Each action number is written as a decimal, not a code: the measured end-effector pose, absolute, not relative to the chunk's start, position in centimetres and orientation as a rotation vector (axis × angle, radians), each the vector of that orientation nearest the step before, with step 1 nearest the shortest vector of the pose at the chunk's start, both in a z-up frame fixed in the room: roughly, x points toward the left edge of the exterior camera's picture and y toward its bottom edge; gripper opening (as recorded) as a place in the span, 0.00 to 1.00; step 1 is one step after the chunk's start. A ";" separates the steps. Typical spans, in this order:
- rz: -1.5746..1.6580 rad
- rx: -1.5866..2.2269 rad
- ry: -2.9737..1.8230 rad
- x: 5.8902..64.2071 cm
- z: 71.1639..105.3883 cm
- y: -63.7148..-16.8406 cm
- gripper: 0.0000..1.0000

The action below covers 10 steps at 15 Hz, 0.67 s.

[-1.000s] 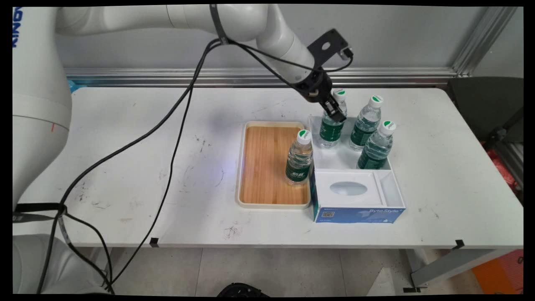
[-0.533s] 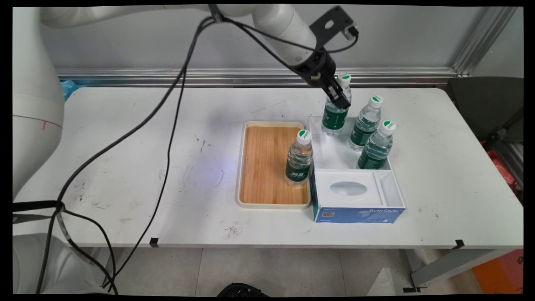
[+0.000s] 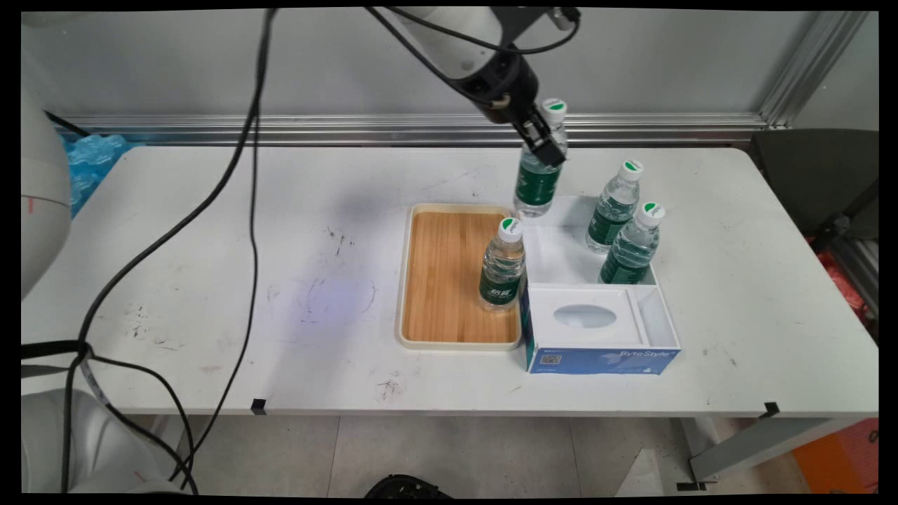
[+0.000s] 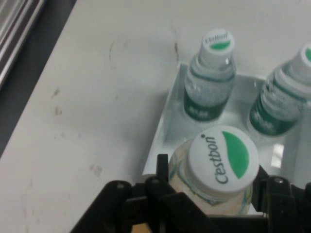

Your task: Place the picked object on the tray

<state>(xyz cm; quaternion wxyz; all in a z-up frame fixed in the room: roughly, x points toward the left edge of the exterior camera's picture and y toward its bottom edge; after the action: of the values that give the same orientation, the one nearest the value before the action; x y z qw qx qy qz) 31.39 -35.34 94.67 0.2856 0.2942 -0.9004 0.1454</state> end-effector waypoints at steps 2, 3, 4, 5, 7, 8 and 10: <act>0.388 0.801 -2.419 32.3 95.1 -34.2 0.00; 0.387 0.806 -2.424 32.6 95.2 -33.8 0.00; 0.385 0.815 -2.430 33.3 95.3 -33.0 0.00; 0.382 0.821 -2.435 33.8 95.4 -32.2 0.00; 0.373 0.832 -2.444 35.0 95.3 -30.5 0.00; 0.372 0.833 -2.448 35.3 95.2 -30.0 0.00; 0.376 0.837 -2.458 36.5 94.9 -28.4 0.00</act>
<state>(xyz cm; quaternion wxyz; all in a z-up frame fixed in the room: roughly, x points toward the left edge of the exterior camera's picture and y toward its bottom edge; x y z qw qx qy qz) 36.46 -28.42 94.91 0.2559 0.3082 -0.9057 0.1386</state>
